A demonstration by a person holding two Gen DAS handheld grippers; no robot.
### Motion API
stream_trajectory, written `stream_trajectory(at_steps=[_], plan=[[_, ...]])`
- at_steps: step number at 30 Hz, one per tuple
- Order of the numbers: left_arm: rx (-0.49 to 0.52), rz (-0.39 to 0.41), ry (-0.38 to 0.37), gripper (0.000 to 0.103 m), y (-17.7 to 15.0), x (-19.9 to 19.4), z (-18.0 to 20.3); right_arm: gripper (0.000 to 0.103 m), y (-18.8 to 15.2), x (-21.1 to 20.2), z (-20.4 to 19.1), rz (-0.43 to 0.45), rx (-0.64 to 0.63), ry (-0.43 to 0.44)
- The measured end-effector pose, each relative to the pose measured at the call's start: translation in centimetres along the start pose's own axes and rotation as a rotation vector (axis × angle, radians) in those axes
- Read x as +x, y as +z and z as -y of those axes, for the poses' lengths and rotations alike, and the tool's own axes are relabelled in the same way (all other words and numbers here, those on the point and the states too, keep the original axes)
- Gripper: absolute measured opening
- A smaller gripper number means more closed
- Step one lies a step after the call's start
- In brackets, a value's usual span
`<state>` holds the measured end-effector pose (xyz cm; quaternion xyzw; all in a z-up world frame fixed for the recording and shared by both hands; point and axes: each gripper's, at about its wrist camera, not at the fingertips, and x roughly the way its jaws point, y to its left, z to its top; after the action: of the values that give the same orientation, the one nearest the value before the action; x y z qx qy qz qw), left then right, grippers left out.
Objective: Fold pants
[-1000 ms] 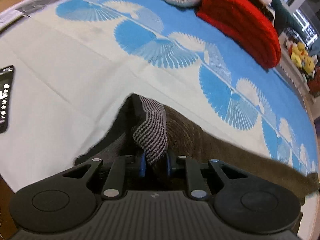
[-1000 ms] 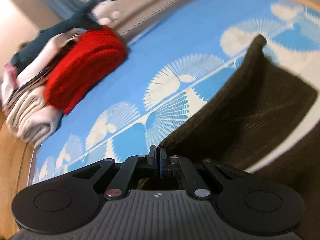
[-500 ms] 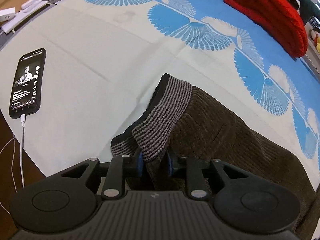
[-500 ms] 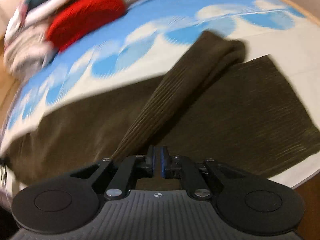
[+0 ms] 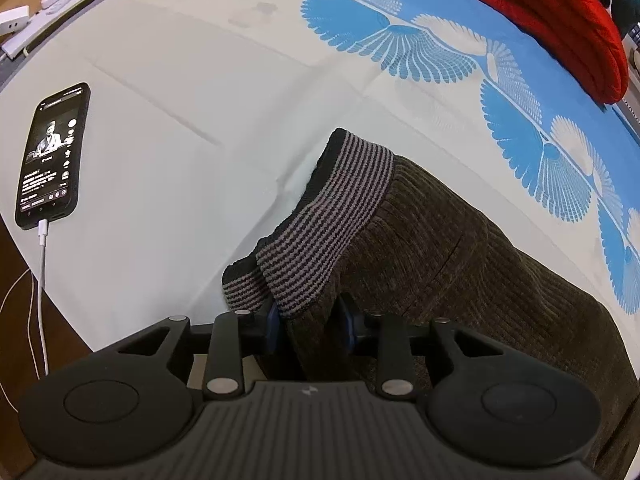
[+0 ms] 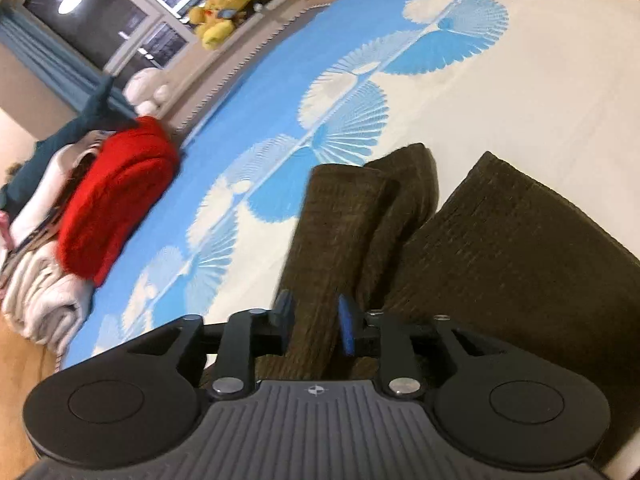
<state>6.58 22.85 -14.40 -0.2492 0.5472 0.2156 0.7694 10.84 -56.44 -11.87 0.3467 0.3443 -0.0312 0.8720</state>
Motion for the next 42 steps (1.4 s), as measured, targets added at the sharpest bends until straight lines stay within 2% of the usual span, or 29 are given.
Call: stream_trajectory(at_steps=[3, 14, 16, 19, 20, 21, 22, 28, 31, 35, 39, 42], plan=[[0.005, -0.008, -0.002, 0.033, 0.1, 0.2, 0.0, 0.03, 0.6, 1.5, 0.1, -0.019, 0.026, -0.017], [0.011, -0.017, 0.003, 0.033, 0.3, 0.6, 0.2, 0.031, 1.5, 4.6, -1.6, -0.039, -0.019, -0.135], [0.008, -0.015, 0.001, 0.033, 0.2, 0.6, 0.2, 0.025, 1.5, 4.7, -1.7, -0.042, -0.04, -0.172], [0.013, -0.008, -0.002, 0.033, 0.1, 0.4, 0.2, 0.026, 1.4, 4.5, -1.7, -0.032, -0.031, -0.156], [0.016, -0.007, -0.002, 0.033, 0.1, 0.4, 0.2, 0.023, 1.4, 4.4, -1.7, -0.034, -0.037, -0.149], [0.018, -0.005, -0.002, 0.032, 0.1, 0.4, 0.1, 0.012, 1.5, 4.3, -1.7, -0.037, -0.036, -0.135], [0.019, -0.002, -0.002, 0.031, 0.1, 0.3, 0.1, 0.003, 1.7, 3.9, -1.7, -0.024, -0.028, -0.121], [0.043, 0.031, -0.026, 0.021, 0.0, -0.6, 0.4, 0.002, 3.0, -2.9, -2.8, 0.223, 0.015, -0.018], [0.039, 0.061, -0.049, 0.018, -0.2, -1.7, 0.4, 0.002, 2.8, -6.9, -2.3, 0.324, 0.023, -0.021], [0.029, 0.104, -0.089, 0.017, -1.0, -3.6, 0.0, 0.002, 1.6, -12.2, -0.9, 0.409, 0.038, -0.045], [-0.014, 0.104, -0.107, 0.016, -1.6, -4.7, -1.1, 0.002, -1.4, -15.7, 1.3, 0.404, 0.023, -0.1], [0.015, 0.068, -0.055, 0.017, -2.1, -4.2, -0.9, 0.002, -2.8, -15.5, 4.0, 0.253, 0.059, -0.235]])
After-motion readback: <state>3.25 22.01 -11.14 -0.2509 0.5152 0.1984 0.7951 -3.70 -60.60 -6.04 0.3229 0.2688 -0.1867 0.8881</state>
